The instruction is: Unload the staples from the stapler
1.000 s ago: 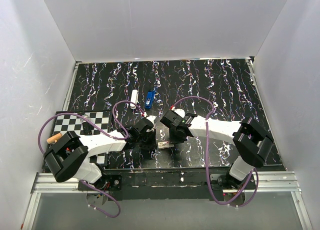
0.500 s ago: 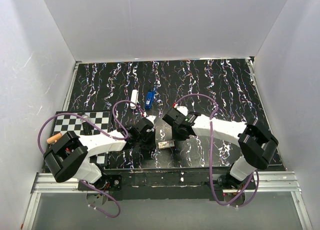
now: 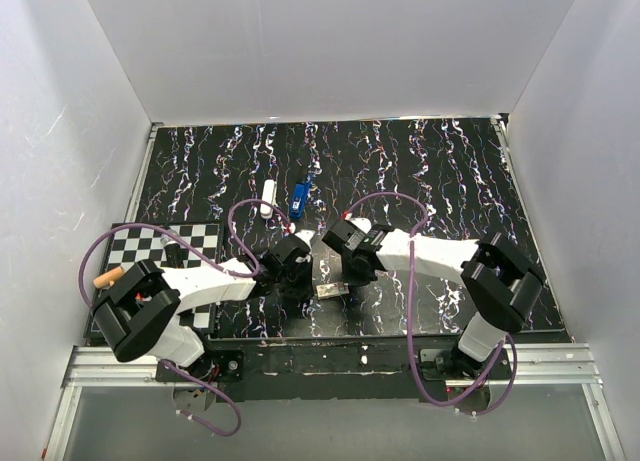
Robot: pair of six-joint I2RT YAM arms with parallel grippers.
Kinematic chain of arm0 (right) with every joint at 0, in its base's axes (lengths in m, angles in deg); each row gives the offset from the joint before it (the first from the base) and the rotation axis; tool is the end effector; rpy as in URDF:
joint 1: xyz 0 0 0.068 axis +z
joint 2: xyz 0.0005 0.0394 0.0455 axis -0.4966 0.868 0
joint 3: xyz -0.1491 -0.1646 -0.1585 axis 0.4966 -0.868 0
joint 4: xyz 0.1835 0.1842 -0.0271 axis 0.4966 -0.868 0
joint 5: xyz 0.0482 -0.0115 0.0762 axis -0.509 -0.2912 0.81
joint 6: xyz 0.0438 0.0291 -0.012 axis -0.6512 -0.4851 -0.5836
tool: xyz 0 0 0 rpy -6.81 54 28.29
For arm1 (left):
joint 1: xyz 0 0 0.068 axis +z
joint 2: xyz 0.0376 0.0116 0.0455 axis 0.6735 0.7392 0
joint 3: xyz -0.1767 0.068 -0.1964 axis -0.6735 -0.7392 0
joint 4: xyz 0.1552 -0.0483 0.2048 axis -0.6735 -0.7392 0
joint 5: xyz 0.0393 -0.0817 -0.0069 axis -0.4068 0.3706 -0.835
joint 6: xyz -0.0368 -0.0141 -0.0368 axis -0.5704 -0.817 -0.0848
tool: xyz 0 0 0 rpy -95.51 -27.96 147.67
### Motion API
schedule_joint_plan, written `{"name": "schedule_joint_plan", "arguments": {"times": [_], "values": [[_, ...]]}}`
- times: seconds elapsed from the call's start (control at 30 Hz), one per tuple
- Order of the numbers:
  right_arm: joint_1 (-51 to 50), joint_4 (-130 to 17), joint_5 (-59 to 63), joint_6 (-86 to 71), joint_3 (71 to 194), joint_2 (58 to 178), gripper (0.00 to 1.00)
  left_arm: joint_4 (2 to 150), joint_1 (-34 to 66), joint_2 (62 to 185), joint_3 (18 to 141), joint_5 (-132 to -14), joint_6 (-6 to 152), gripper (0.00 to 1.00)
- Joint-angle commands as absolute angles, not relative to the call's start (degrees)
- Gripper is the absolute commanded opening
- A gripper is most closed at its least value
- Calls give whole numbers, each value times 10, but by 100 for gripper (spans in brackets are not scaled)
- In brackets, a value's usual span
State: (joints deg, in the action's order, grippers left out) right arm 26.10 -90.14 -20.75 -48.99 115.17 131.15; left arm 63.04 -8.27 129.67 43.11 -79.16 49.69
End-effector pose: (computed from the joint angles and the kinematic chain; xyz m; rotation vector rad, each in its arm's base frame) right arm 0.1816 0.2513 0.1798 -0.1212 2.7174 0.1511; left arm 0.1606 -0.1975 0.1482 0.3708 2.6577 -0.5771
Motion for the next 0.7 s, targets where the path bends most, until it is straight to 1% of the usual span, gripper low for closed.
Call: {"name": "schedule_joint_plan", "arguments": {"times": [0.0,0.67], "values": [[259,-883,-191,-490,1154,1322,1,637,-85,1305,448,-790,503,6],[267,-850,-145,-481,1173,1352,1,660,-86,1323,446,-768,497,1]]}}
